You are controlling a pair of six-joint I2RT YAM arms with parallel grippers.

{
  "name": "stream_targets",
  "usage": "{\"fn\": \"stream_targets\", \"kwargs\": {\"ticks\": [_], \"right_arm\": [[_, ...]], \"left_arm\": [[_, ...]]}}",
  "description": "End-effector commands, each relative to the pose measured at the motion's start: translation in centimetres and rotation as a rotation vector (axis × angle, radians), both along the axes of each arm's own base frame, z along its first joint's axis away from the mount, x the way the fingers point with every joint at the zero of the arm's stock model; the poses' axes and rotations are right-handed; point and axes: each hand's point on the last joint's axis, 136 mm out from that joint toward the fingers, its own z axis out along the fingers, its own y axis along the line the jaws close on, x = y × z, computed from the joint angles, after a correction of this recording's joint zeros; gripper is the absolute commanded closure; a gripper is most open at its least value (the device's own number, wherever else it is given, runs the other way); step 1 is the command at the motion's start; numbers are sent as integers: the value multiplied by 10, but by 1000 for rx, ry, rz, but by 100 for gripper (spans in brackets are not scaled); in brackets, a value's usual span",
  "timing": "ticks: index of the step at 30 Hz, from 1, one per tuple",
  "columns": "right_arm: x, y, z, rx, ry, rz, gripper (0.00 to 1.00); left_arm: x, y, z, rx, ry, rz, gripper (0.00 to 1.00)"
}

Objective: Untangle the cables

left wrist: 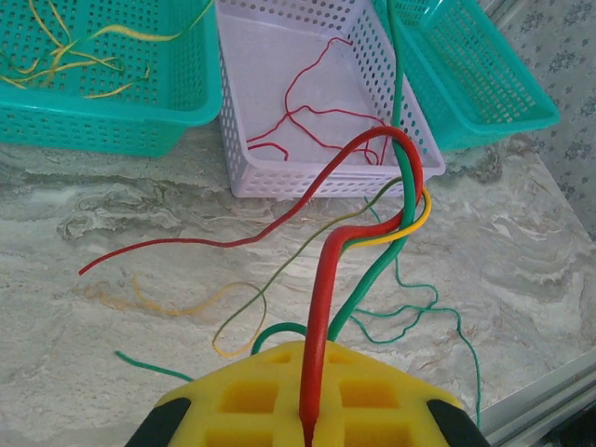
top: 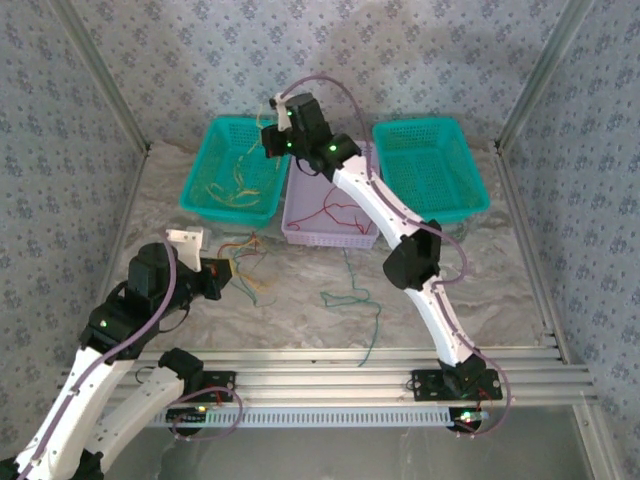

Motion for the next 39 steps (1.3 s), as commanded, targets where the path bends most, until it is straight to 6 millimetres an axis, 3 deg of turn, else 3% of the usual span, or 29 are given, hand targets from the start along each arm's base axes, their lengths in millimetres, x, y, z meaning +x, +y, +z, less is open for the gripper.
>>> {"fn": "stream_targets", "kwargs": {"ticks": [1, 8, 13, 16, 18, 22, 29, 31, 36, 39], "right_arm": [[11, 11, -23, -63, -54, -12, 100], [7, 40, -89, -89, 38, 62, 100], [4, 49, -115, -77, 96, 93, 100], [2, 51, -119, -59, 126, 115, 80], [1, 49, -120, -57, 141, 124, 59], [-5, 46, -106, -71, 127, 137, 40], [-9, 32, -35, -62, -12, 128, 22], [-9, 28, -26, -55, -21, 131, 20], [-14, 15, -27, -81, 24, 136, 19], [-21, 7, -9, -90, 1, 134, 19]], "left_arm": [[-1, 0, 5, 2, -28, -13, 100], [-3, 0, 5, -1, -32, -19, 100], [-3, -1, 5, -2, -31, -21, 100], [-2, 0, 4, 1, -28, -17, 100], [-2, 0, 4, 1, -28, -17, 100], [-1, 0, 4, 3, -28, -14, 100], [0, -1, 0, 8, -11, -12, 100], [1, -1, 1, 5, -11, -10, 100], [2, 1, 0, 14, -13, -4, 100], [4, 1, -2, 25, -7, 0, 100]]}}
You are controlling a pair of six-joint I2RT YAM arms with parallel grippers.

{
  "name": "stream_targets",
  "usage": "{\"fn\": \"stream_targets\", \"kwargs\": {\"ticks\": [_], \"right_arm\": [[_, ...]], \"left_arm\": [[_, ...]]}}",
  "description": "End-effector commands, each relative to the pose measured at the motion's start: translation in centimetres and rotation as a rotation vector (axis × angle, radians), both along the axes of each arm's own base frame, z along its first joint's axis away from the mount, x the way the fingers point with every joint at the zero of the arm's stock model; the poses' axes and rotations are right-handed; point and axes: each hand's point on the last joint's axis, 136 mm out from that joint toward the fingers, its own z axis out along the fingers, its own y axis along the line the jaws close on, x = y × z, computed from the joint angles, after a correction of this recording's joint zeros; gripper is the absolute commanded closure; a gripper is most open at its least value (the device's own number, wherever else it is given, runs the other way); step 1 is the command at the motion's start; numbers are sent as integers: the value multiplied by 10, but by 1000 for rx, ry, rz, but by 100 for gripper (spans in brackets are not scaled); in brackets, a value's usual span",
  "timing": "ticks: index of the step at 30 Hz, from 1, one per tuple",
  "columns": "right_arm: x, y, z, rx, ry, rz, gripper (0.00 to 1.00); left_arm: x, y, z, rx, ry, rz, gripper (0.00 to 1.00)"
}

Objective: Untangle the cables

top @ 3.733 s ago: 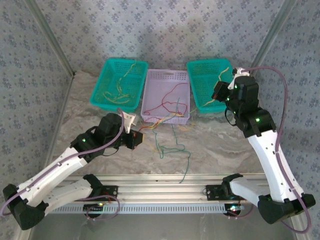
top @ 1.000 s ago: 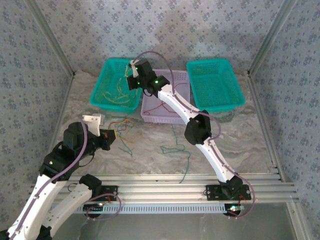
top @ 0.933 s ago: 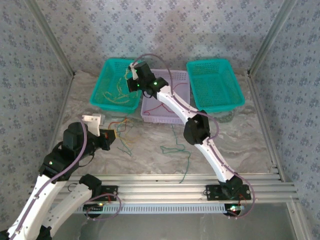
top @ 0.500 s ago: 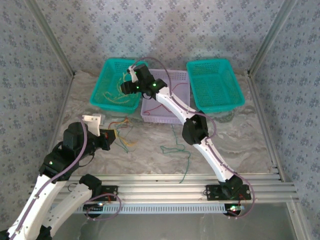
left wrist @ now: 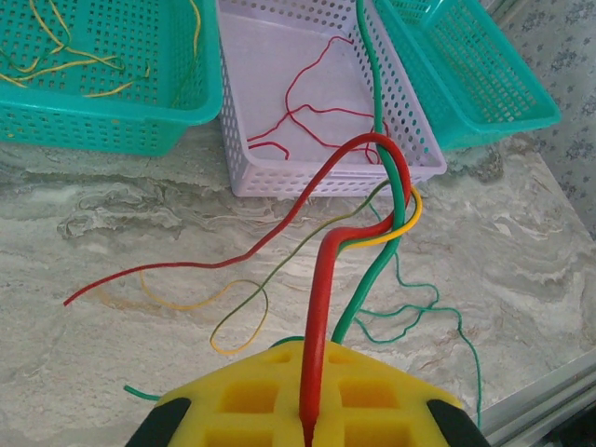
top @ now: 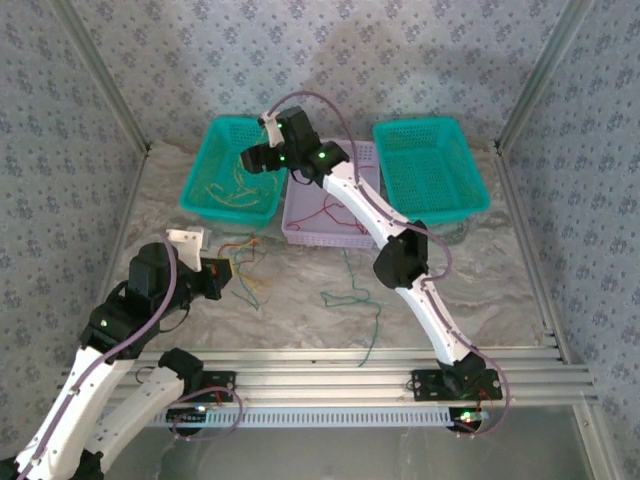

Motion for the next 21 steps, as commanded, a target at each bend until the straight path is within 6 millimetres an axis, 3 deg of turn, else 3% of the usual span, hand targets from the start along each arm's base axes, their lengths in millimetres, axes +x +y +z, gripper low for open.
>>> {"fn": "stream_targets", "kwargs": {"ticks": [1, 8, 9, 12, 18, 21], "right_arm": [[-18, -16, 45, -2, -46, 21, 18], [-72, -52, 103, 43, -86, 61, 19], [-84, -61, 117, 67, -108, 63, 19], [-121, -85, 132, 120, -142, 105, 20], [-207, -109, 121, 243, -106, 293, 23], [-228, -108, 97, 252, -90, 330, 23]], "left_arm": [[4, 1, -2, 25, -5, 4, 100], [16, 0, 5, -27, -2, 61, 100], [19, -1, 6, -43, -2, 73, 100], [27, -6, 10, -98, 0, 99, 100], [29, -21, 23, -231, 21, 79, 100], [27, -30, 31, -287, 32, 48, 100]]}}
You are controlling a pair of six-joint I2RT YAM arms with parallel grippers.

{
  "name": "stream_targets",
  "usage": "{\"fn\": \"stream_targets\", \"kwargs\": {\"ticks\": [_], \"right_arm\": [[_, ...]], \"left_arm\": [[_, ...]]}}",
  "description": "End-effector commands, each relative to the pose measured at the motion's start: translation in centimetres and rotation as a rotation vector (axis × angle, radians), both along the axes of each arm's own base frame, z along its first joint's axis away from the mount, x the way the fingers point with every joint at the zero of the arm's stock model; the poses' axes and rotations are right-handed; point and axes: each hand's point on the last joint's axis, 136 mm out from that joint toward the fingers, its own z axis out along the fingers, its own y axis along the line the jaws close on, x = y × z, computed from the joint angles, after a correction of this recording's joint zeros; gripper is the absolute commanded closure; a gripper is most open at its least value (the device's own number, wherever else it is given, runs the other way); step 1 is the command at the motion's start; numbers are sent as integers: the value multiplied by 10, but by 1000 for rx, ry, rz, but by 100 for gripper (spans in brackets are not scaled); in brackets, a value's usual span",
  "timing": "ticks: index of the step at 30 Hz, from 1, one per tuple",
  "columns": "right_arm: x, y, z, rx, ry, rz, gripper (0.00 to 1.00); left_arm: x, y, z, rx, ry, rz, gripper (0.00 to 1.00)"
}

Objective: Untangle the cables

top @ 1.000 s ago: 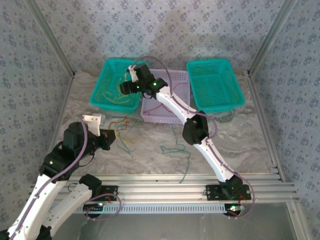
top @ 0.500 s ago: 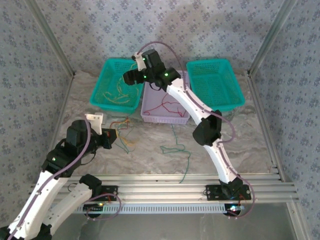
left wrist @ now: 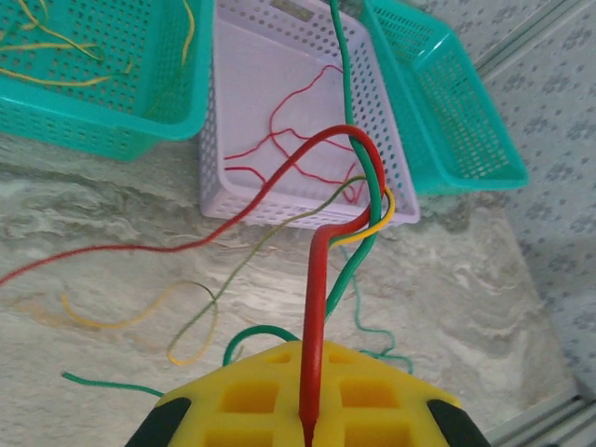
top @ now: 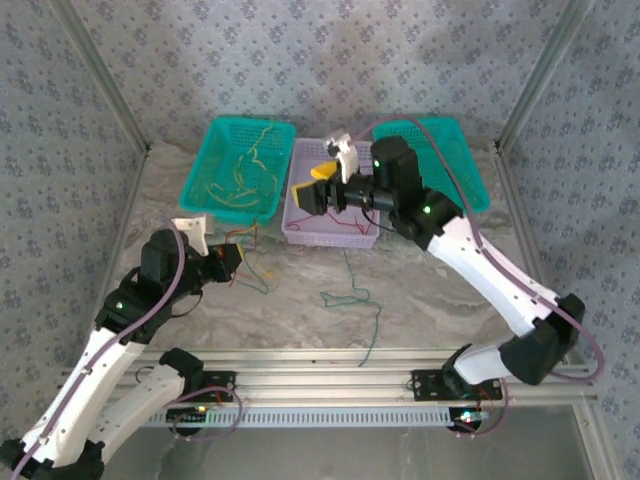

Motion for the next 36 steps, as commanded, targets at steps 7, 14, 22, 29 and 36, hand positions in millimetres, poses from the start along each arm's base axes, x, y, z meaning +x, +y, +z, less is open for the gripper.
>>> {"fn": "stream_targets", "kwargs": {"ticks": [7, 14, 22, 29, 36], "right_arm": [[-15, 27, -81, -5, 69, 106, 22], [-8, 52, -108, -29, 27, 121, 21], [1, 73, -121, -13, 19, 136, 34], [4, 51, -115, -72, 9, 83, 86], [12, 16, -119, -163, -4, -6, 100]], "left_arm": [[-4, -28, 31, -202, -5, -90, 100], [-10, -35, 37, -249, 1, -125, 100], [-13, -43, 42, -262, -1, -161, 100], [-16, -35, 36, -197, -3, -146, 100], [-17, -30, 32, -129, -1, -145, 100]]}}
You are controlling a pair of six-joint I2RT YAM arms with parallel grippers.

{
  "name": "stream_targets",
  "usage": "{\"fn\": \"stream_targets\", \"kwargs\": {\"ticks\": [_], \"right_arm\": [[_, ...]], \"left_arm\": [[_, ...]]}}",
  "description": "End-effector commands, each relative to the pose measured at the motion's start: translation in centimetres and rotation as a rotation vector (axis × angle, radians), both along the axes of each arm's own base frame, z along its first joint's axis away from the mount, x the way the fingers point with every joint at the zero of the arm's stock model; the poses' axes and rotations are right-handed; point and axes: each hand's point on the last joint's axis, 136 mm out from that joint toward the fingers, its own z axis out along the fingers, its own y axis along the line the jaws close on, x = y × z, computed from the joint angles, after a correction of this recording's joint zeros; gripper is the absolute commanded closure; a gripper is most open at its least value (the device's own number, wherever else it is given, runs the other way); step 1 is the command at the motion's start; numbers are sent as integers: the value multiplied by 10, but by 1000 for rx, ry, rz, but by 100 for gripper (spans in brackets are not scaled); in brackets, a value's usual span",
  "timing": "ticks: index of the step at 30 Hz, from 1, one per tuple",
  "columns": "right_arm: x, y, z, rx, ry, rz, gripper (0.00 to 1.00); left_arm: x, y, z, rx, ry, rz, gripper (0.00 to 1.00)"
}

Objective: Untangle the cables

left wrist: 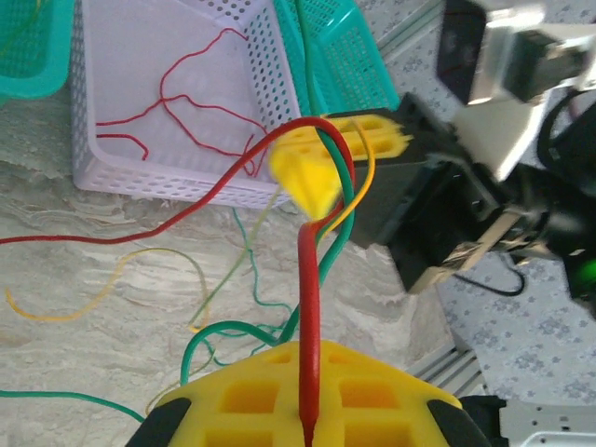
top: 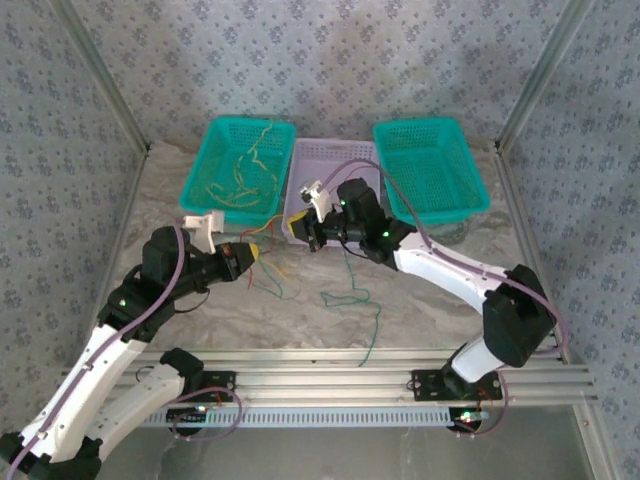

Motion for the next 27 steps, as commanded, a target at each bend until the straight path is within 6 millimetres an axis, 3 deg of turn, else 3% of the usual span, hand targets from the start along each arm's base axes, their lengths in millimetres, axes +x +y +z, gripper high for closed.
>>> {"fn": "stream_targets", "kwargs": {"ticks": [1, 8, 11, 16, 19, 24, 27], "right_arm": [[9, -25, 7, -54, -42, -84, 100], [44, -93, 24, 8, -31, -356, 100], [56, -124, 36, 65, -21, -478, 100], [64, -160, 47, 105, -24, -608, 100], [61, -168, 58, 153, -8, -608, 100], [42, -163, 95, 210, -61, -553, 100], [36, -185, 125, 237, -121, -652, 100]], "left_arm": [[-2, 5, 16, 48, -58, -5, 100], [-5, 9, 11, 118, -53, -24, 100], [-9, 5, -1, 135, -10, -64, 100], [-14, 0, -9, 156, 16, -114, 100], [-15, 7, -8, 188, 1, -93, 100], [-16, 17, -3, 232, -33, -69, 100], [-16, 32, -1, 309, -52, -34, 100]]}}
